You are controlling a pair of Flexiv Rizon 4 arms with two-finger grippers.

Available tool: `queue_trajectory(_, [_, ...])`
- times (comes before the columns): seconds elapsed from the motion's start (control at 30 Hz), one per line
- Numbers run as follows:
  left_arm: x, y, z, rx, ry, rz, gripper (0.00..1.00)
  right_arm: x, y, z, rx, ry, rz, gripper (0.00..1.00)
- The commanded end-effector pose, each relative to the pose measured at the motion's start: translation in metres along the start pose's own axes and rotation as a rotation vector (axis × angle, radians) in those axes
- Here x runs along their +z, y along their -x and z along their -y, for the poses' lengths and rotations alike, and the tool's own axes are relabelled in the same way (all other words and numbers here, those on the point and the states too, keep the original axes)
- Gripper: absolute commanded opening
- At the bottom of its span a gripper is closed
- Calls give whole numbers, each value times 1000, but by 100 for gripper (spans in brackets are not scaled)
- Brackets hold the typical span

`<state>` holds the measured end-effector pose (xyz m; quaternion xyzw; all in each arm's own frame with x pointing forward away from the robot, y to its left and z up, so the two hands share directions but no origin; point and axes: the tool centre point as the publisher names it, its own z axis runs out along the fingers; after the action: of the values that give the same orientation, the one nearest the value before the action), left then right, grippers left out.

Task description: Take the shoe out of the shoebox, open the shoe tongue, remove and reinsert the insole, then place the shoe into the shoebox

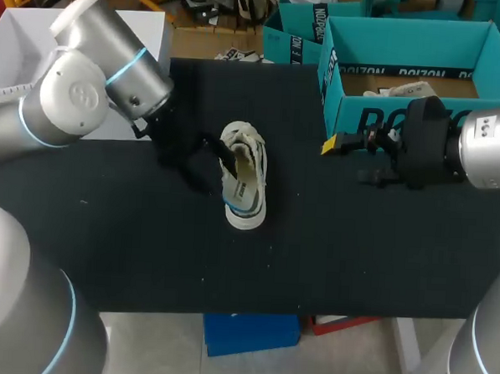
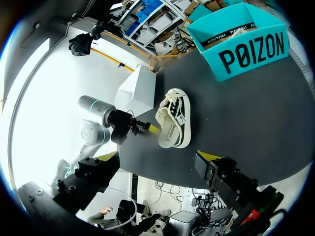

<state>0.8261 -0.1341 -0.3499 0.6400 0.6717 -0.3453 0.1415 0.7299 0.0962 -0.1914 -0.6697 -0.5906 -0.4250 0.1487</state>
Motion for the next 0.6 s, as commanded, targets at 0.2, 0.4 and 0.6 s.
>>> queue_trajectory(0.2, [25, -5, 3, -28, 36, 118, 42, 0, 0, 0, 0, 1, 2, 100])
queue_trajectory(0.4, [32, 2, 1, -25, 58, 148, 30, 0, 0, 0, 0, 1, 2, 100])
queue_trajectory(0.6, [30, 8, 3, -38, 59, 212, 0, 0, 0, 0, 0, 1, 2, 100])
